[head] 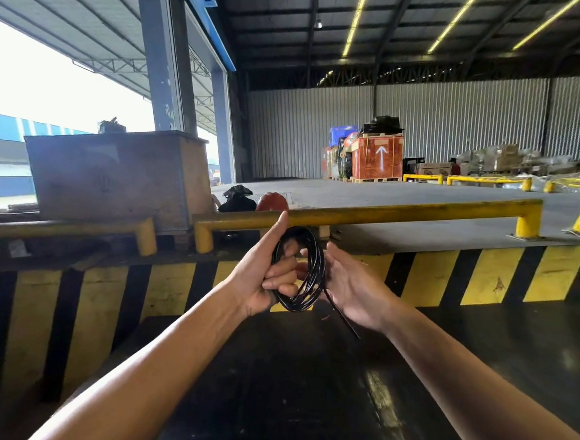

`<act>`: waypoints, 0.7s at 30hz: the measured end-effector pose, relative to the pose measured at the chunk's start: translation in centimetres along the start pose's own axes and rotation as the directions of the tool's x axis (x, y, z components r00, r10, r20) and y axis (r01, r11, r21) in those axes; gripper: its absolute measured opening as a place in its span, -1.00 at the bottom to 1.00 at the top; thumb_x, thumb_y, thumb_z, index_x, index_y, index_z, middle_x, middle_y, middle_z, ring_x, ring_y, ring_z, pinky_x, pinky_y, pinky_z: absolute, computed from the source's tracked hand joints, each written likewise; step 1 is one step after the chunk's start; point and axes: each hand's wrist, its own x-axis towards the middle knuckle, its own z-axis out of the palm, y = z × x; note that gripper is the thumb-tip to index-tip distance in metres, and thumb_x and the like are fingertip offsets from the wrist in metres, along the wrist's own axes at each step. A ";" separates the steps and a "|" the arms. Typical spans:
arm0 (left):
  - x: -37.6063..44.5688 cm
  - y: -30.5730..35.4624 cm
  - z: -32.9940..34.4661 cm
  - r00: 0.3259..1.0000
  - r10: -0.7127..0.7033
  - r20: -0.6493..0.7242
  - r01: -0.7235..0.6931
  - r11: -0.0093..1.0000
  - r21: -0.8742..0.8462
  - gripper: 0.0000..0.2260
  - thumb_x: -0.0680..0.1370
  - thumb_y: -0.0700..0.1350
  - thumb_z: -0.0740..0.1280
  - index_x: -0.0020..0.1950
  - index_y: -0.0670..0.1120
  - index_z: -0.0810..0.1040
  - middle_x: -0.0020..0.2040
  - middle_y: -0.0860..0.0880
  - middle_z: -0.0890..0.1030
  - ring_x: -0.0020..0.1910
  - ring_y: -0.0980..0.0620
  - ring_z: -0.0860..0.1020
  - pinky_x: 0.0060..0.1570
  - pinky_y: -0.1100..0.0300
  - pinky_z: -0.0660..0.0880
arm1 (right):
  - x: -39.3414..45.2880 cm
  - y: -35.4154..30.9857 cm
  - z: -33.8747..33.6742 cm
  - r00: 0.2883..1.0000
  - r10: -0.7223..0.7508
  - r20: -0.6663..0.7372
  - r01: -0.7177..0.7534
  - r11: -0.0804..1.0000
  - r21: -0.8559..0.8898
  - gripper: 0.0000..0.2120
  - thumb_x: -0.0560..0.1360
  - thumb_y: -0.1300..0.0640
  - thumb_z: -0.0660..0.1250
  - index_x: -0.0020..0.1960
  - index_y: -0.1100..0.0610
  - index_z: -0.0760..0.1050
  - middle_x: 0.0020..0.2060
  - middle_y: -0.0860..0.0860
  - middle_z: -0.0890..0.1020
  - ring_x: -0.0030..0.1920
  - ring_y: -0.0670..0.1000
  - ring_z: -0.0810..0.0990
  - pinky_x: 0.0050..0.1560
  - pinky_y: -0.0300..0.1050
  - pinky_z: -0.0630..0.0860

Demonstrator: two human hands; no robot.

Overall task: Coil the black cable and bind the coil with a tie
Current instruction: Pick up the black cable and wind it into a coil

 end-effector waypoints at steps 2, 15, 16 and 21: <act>-0.2 0.0 0.3 1.000 0.001 -0.008 -0.001 1.000 0.006 -0.54 0.42 0.24 0.31 -0.43 -0.10 0.35 -0.70 0.04 0.26 -0.76 0.17 0.21 -0.70 0.34 0.29 | -0.3 -0.2 0.8 1.000 -0.027 0.003 0.027 1.000 0.001 -0.43 0.51 -0.22 0.09 0.34 0.14 0.39 0.25 0.15 0.57 0.27 0.06 0.53 0.28 -0.03 0.42; -1.5 0.1 1.5 0.978 0.149 -0.144 -0.127 0.980 0.154 -0.50 0.39 0.31 0.32 -0.44 -0.09 0.36 -0.64 0.01 0.23 -0.67 0.10 0.21 -0.55 0.23 0.40 | -1.9 -1.1 3.1 0.932 -0.293 -0.212 0.146 0.840 -0.522 -0.67 0.57 -0.09 0.16 -0.28 -0.01 0.52 -0.32 -0.10 0.61 -0.11 -0.07 0.59 0.05 -0.05 0.45; -1.5 -0.3 1.5 0.968 0.195 -0.155 -0.164 0.968 0.191 -0.52 0.40 0.30 0.32 -0.43 -0.08 0.40 -0.61 0.01 0.26 -0.63 0.08 0.26 -0.48 0.19 0.46 | -2.1 -1.6 3.2 0.911 -0.349 -0.219 0.151 0.777 -0.611 -0.67 0.58 -0.07 0.14 -0.29 -0.01 0.49 -0.35 -0.08 0.59 -0.20 -0.11 0.57 -0.04 -0.07 0.43; -2.7 -1.0 1.3 0.956 0.282 -0.084 -0.173 0.769 0.615 -0.41 0.42 0.41 0.18 -0.13 -0.13 0.57 -0.36 -0.05 0.59 -0.31 0.00 0.59 -0.17 0.14 0.54 | -3.3 -3.5 2.9 0.940 -0.335 -0.068 0.081 0.412 -0.908 -0.83 0.61 -0.01 0.12 -0.10 -0.01 0.41 -0.34 -0.13 0.49 -0.30 -0.20 0.50 -0.25 -0.20 0.33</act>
